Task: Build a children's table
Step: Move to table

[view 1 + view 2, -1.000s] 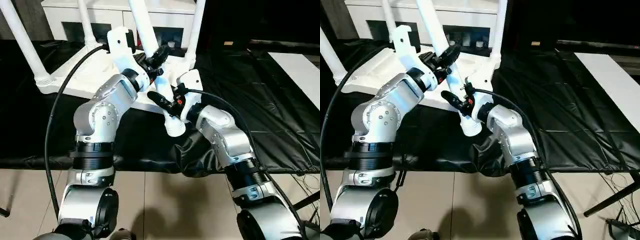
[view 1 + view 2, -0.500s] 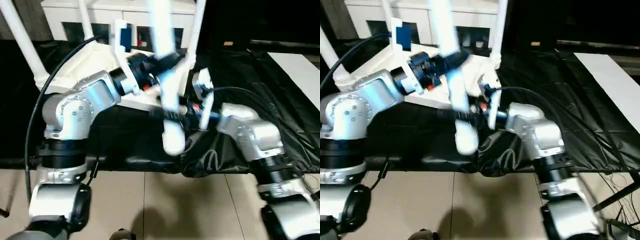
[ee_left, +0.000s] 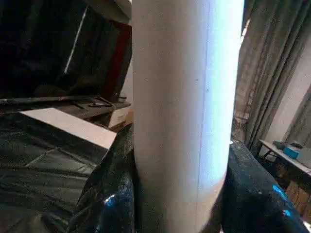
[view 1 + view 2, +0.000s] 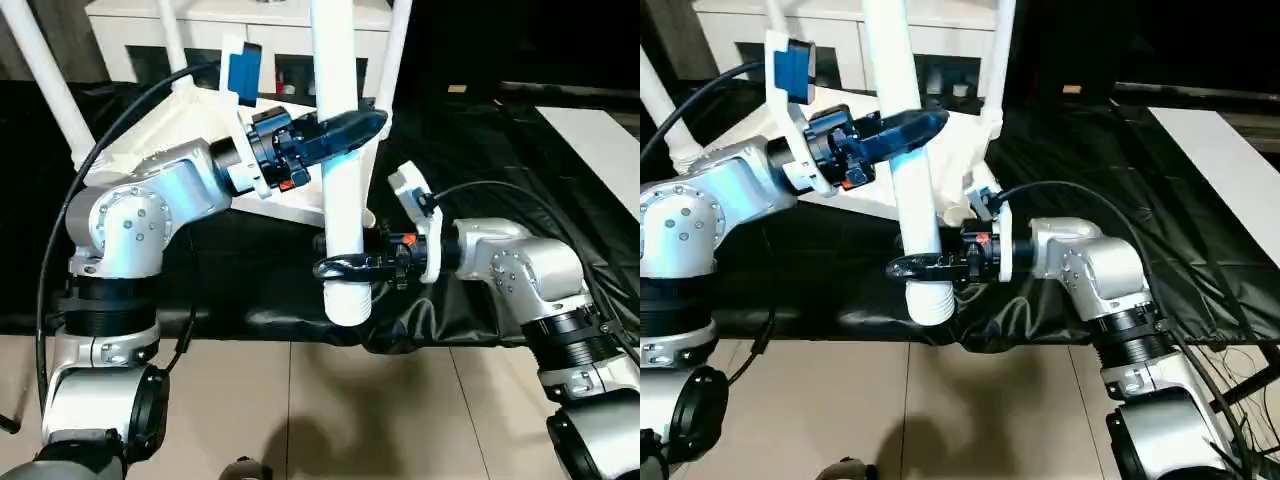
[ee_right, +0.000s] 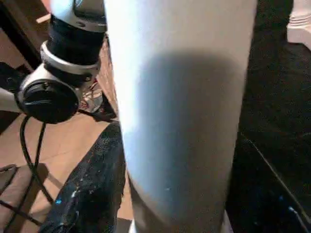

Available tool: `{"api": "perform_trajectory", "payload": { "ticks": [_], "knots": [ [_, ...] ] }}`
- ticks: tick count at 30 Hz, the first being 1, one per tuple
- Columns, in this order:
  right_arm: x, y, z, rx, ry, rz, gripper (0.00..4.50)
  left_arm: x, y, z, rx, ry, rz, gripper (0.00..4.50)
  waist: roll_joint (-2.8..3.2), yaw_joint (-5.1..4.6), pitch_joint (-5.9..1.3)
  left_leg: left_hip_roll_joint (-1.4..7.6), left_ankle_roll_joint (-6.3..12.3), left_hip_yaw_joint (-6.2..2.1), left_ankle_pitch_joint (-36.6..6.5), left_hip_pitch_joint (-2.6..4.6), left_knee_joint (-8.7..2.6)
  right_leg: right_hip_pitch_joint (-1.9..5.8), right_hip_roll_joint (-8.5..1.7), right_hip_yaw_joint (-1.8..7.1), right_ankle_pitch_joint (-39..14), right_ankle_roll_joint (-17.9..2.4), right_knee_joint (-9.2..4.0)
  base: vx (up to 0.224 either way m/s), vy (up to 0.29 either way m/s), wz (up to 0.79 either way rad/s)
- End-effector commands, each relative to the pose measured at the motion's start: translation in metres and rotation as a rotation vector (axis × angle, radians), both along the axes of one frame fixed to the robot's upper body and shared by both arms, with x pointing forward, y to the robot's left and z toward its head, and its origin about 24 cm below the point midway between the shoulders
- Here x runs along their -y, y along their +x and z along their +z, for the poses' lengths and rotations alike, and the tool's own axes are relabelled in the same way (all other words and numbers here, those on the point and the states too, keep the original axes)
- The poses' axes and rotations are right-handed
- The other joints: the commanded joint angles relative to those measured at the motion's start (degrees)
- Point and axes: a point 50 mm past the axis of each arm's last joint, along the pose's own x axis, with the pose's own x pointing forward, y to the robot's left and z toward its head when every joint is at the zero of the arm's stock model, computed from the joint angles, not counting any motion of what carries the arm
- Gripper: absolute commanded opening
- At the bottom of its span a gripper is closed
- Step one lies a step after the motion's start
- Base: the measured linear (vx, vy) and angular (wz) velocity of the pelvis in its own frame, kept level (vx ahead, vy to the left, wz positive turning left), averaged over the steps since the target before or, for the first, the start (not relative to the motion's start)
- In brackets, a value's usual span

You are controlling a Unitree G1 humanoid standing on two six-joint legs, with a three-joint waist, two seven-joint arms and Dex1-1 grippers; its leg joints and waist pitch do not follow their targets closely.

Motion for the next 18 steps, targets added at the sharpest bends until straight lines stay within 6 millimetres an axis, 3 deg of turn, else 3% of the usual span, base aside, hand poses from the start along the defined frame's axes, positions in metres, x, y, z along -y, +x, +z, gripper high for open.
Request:
{"api": "perform_trajectory", "payload": {
  "ticks": [1, 3, 8, 11, 12, 13, 18],
  "knots": [
    [-0.003, -0.004, 0.006, 0.015, 0.009, 0.039, 2.29, -0.002, -0.002, 0.005, 0.016, -0.014, -0.009, 1.75, -0.09, 0.13, -4.44, 2.01, -1.57, -0.66, -10.0, 2.37, -3.90, 2.34, -4.16, 2.09, -5.5, -12.5, -4.20, 0.000, 0.000, 0.00],
    [-0.003, -0.005, 0.006, 0.013, 0.010, 0.040, 2.02, -0.001, -0.001, 0.005, 0.017, -0.014, -0.008, 1.75, -0.06, 0.13, -4.46, 2.00, -1.70, -0.70, -10.1, 2.37, -3.91, 2.37, -4.14, 2.06, -5.4, -12.4, -4.14, 0.000, 0.000, 0.00],
    [-0.006, -0.001, 0.006, 0.045, 0.027, -0.031, 1.91, -0.003, 0.007, 0.003, -0.009, -0.020, 0.060, 1.75, 0.10, 0.08, -4.51, 1.98, -1.95, -0.72, -10.3, 2.38, -3.91, 2.36, -4.11, 2.06, -5.3, -12.5, -4.12, 0.000, 0.000, 0.00],
    [-0.010, 0.006, 0.006, 0.098, 0.029, -0.135, 1.88, -0.006, 0.020, -0.002, -0.075, -0.009, 0.194, 2.45, 0.09, 0.05, -4.50, 1.99, -2.38, -0.74, -10.7, 2.45, -3.93, 2.24, -4.14, 2.08, -5.5, -12.4, -4.22, 0.000, 0.000, 0.00],
    [-0.013, 0.012, 0.004, 0.147, 0.016, -0.214, 1.88, -0.010, 0.027, -0.006, -0.092, 0.024, 0.297, 2.45, 0.09, 0.05, -4.50, 1.99, -2.38, -0.74, -10.7, 2.45, -3.93, 2.24, -4.14, 2.08, -5.5, -12.4, -4.22, 0.000, 0.000, 0.00],
    [-0.015, 0.016, 0.004, 0.183, 0.007, -0.273, 1.87, -0.010, 0.030, -0.008, -0.088, 0.052, 0.347, 2.52, 0.17, -0.11, -4.47, 2.07, -3.67, -0.88, -11.5, 2.46, -4.14, 2.09, -4.34, 2.07, -7.2, -11.6, -4.35, 0.000, 0.000, 0.00],
    [-0.023, 0.027, 0.005, 0.267, -0.001, -0.468, 1.87, -0.004, 0.034, -0.016, -0.036, 0.140, 0.532, 2.92, 0.26, -0.13, -4.60, 2.13, -3.59, -0.94, -10.4, 2.43, -4.17, 2.24, -4.20, 2.13, -5.3, -10.5, -4.23, 0.000, 0.000, 0.00]
  ]
}}
